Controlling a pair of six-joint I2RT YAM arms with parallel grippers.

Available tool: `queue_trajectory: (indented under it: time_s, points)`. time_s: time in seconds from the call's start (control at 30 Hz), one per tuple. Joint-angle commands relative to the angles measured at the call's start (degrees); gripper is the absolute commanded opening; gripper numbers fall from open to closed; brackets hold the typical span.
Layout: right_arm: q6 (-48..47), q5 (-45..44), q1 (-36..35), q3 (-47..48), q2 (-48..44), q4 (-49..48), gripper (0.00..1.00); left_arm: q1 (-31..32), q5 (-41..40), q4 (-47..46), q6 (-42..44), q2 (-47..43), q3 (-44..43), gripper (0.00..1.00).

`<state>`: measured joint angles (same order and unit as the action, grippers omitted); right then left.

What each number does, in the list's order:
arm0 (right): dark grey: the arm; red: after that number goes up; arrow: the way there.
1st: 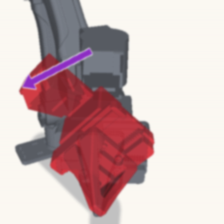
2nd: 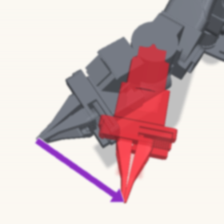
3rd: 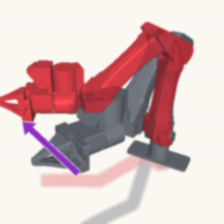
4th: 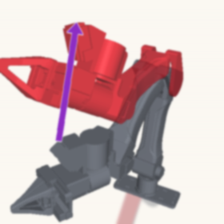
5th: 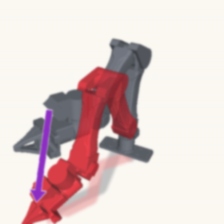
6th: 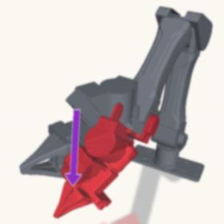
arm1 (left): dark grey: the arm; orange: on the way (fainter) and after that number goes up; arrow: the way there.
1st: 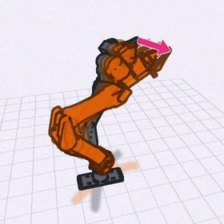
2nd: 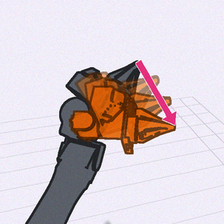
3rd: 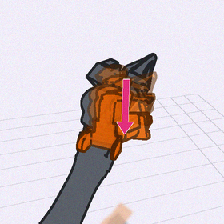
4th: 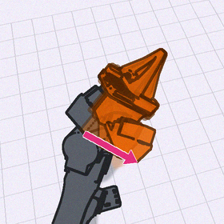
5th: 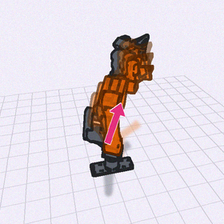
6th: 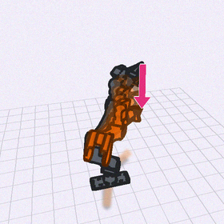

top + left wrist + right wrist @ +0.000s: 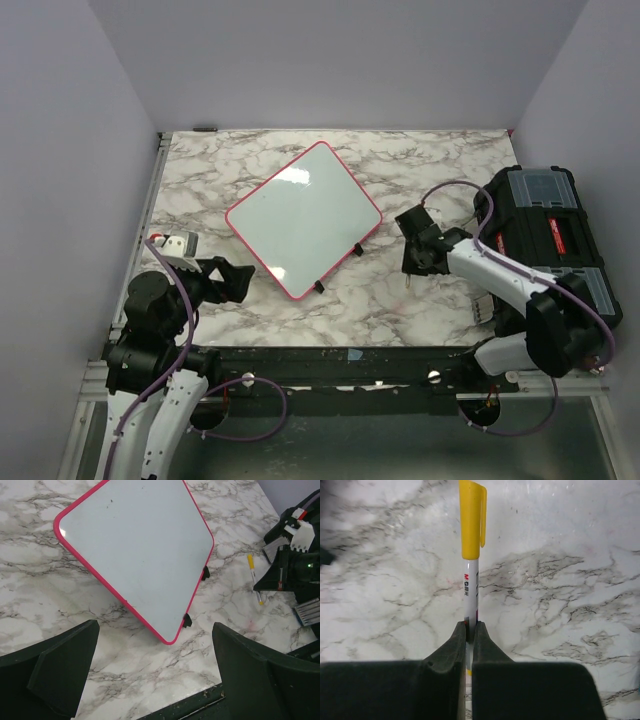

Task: Write a sentence on the whiteboard
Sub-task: Open the whiteboard marker at the center of the board.

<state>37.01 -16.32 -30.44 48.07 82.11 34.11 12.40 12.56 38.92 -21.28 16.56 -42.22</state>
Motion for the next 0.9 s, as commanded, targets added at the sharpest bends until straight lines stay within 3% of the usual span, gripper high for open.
queue_trajectory:
  time_s: [0.0, 0.13, 0.3, 0.47, 0.63, 0.87]
  points:
    - [-1.5, -2.7, -0.5, 3.1, -6.7, 1.6, 0.01, 1.6, 0.2, -0.4, -0.3, 0.7, 0.1, 0.98]
    - [-3.9, -1.0, -0.5, 3.9, -10.6, 0.6, 0.01, 2.1, 1.7, -0.7, -0.3, 2.1, 0.0, 0.98]
    - [-7.6, 7.5, -0.5, 2.9, -14.8, -5.7, 0.01, 2.7, 6.9, -1.9, 0.2, 3.3, 0.3, 0.98]
    - [-13.0, 11.6, -0.5, 5.9, -14.4, -7.2, 0.01, 2.7, 10.9, -2.9, 0.4, 4.7, 0.5, 0.98]
    - [-17.9, 23.9, -0.7, 7.0, -15.3, -12.3, 0.01, 2.7, 15.7, -4.0, 0.2, 6.4, 0.6, 0.98]
    - [-20.9, 29.5, -2.9, 7.5, -17.2, -18.0, 0.01, 2.7, 19.1, -2.5, -3.2, 11.0, -1.9, 0.98]
